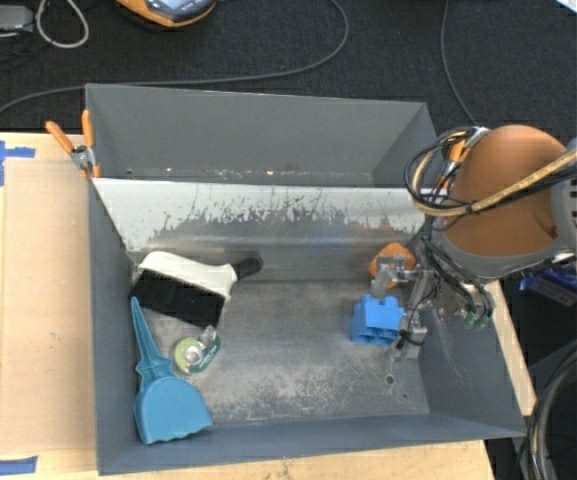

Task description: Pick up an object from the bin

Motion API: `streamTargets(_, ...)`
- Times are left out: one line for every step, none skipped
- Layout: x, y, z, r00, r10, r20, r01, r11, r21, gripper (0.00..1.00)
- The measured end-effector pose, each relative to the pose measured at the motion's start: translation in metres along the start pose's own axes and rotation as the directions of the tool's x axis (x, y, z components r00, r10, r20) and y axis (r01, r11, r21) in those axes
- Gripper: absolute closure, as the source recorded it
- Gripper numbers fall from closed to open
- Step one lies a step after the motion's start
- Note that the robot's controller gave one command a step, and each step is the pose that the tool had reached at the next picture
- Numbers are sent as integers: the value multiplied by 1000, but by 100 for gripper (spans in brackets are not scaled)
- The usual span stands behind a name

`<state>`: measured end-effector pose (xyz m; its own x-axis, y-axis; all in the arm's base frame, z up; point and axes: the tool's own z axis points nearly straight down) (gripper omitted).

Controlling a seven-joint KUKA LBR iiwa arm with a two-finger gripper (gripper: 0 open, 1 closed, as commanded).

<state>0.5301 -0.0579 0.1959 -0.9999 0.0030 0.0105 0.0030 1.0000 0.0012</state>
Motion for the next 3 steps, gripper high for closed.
streamTargets(-2, 0, -4, 1000, -3, 8, 3, 1000, 1, 0)
streamTargets(-37, -61, 123, 1000, 3, 19, -3, 1000, 0, 0)
streamTargets(-39, -65, 44, 994, 105, 19, -105, 994, -1, 0)
